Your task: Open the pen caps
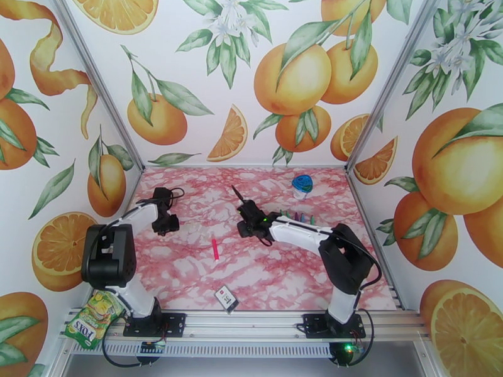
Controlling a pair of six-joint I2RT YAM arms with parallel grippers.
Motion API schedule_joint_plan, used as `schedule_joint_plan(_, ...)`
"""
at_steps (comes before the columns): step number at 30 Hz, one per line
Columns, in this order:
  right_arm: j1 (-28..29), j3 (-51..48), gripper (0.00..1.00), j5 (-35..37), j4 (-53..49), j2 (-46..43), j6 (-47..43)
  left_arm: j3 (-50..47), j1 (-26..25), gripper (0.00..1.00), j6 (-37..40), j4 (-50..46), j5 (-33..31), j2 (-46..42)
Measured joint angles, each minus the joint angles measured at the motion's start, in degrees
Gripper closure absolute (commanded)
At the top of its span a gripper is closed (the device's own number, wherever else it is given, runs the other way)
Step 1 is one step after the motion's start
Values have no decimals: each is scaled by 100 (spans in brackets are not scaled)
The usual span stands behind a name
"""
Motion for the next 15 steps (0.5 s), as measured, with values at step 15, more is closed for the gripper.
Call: schedule_joint_plan(15,787,708,46,-817,-13,752,195,33,-26,30,258,730,1886,-1217)
